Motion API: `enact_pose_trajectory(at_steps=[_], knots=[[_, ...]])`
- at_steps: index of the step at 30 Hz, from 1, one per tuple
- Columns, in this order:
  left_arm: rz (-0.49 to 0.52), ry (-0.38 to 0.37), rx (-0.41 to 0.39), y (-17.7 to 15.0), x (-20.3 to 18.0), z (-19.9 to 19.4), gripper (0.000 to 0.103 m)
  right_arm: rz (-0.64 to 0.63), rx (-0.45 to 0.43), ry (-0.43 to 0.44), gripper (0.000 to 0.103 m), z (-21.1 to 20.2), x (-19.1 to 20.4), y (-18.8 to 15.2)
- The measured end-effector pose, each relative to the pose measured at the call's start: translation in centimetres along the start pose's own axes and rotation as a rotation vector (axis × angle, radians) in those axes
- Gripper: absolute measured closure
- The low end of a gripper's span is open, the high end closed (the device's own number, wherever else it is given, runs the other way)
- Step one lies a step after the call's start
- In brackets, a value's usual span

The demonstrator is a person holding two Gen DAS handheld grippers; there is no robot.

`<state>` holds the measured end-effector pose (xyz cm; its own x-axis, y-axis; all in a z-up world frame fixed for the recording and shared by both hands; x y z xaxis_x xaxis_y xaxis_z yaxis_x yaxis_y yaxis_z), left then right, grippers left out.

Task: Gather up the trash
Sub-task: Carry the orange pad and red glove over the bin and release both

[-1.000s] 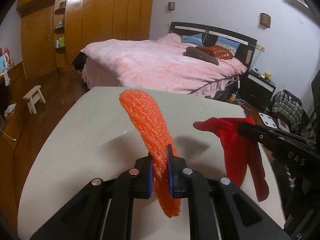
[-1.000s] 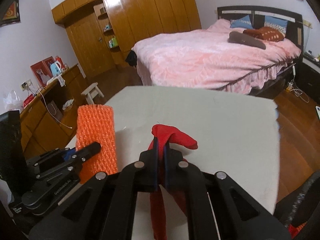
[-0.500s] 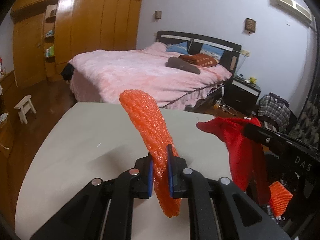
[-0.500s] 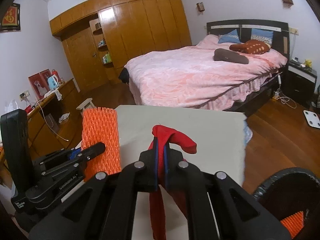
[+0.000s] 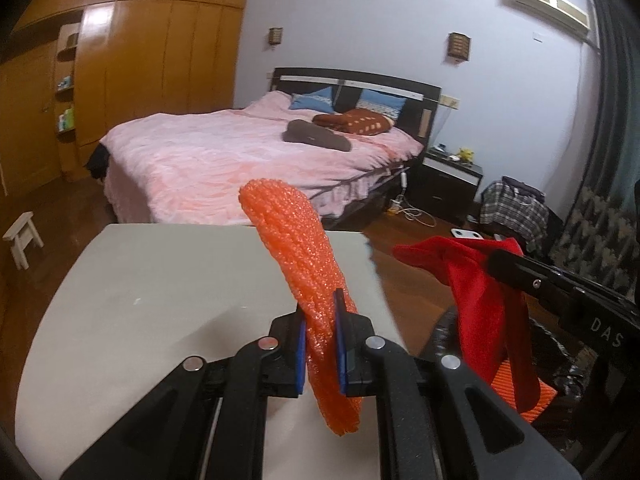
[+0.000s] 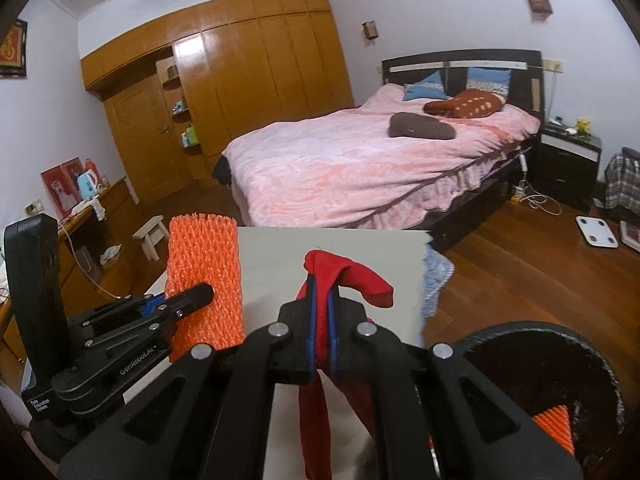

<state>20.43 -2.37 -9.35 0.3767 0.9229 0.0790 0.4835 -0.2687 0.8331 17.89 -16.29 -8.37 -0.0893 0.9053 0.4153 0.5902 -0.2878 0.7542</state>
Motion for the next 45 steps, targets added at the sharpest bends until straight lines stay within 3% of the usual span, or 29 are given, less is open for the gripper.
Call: enact_pose_trajectory(at_steps=[15, 27, 45], knots=[[0.086, -0.126, -0.027, 1.8, -9.5, 0.2, 0.092, 0.054, -0.064, -0.119, 0.099, -6.2, -8.1, 0.3], [0.158, -0.219, -0.046, 2.8, -16.4, 0.4, 0.092, 0.079, -0.094, -0.194, 0.099, -9.8, -12.3, -0.1], [0.225, -0.341, 0.019, 0.8, -23.4, 4.9, 0.092, 0.150, -0.069, -0.305, 0.099, -10.7, -19.2, -2.0]])
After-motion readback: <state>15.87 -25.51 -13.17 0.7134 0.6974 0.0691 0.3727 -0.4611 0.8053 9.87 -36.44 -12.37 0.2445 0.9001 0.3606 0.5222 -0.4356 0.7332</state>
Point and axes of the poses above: each gripper's, at about its wrist camera, not at the fingertips, and z roughly the way its jaws point, x to its left, y to its top, the point moved 10 cm from there along z, roughly the way its jaws point, and after that the axes turned 14 degrees about z, right-handed, at the moved point
